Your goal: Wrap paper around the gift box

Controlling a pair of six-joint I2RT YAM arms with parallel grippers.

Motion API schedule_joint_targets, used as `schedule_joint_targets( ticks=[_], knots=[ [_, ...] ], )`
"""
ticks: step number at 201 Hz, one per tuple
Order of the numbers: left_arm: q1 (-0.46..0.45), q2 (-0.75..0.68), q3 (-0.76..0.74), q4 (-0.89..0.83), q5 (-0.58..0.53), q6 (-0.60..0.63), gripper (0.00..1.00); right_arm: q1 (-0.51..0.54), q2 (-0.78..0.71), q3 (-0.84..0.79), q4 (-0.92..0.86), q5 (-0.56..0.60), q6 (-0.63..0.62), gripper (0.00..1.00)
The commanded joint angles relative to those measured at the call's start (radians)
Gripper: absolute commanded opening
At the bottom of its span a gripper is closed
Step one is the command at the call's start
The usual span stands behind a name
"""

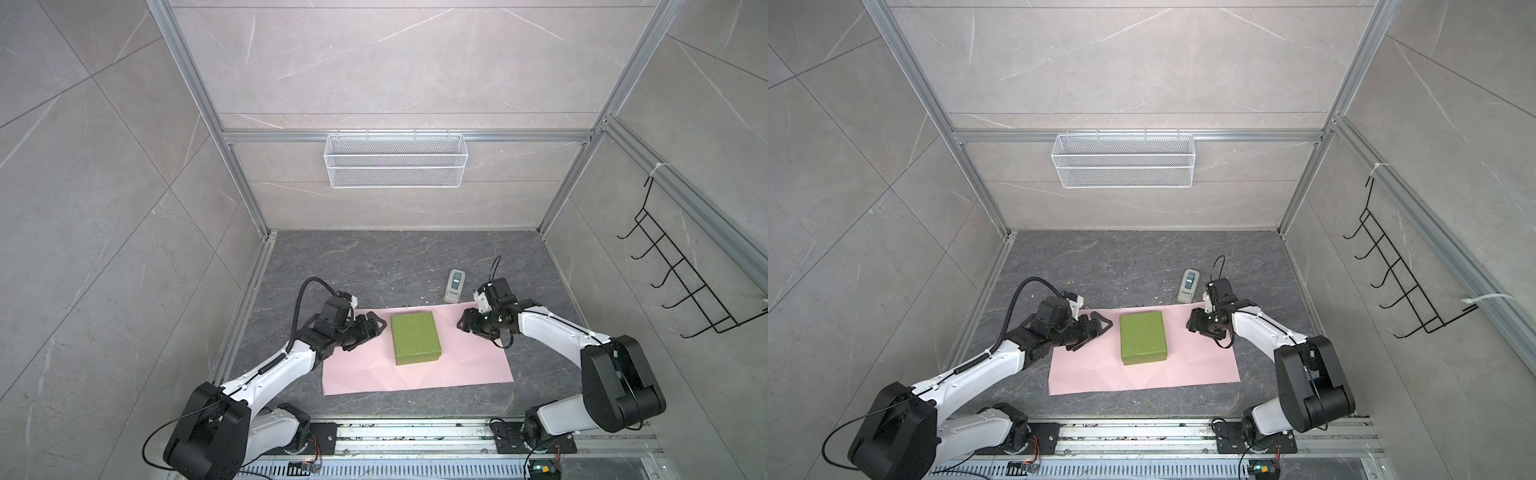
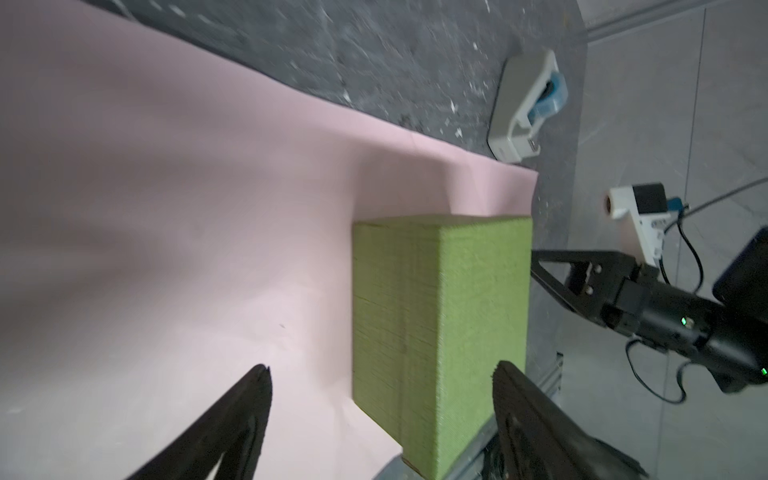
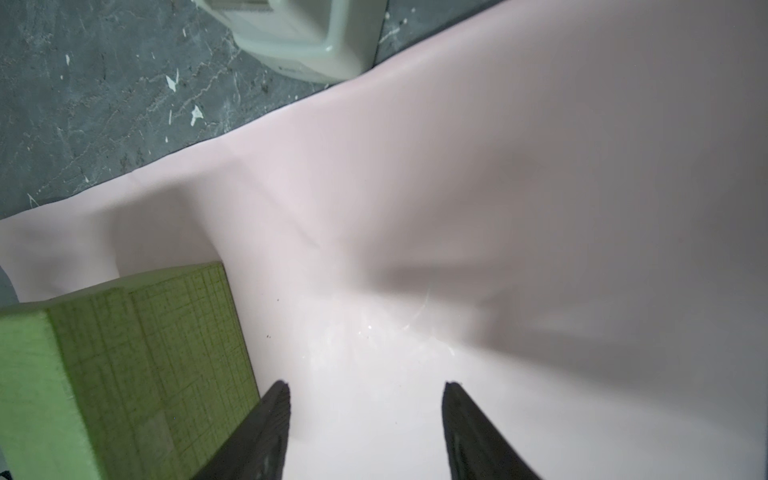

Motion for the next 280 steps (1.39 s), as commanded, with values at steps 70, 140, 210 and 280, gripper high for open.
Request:
schedule_joint_targets(
  ticks=[70,140,210,280],
  knots=[
    [-0.089,0.279,0.199,-0.041,0.04,0.023,0.87,-0.02,0.019,-0.029,0.0,-0.053,-0.066,0.59],
    [0.079,0.075,0.097,-0.092,0.04,0.06,0.9,0.034,-0.185,-0.099,0.113,-0.396,0.027,0.79],
    [0.248,0.134,-0.008,-0.033,0.158,0.053,0.84,0.224,-0.105,-0.143,0.282,-0.318,0.228,0.81],
    [0.248,0.138,-0.032,-0.035,0.138,0.071,0.84,0.357,-0.073,-0.186,0.377,-0.119,0.453,0.65]
  ],
)
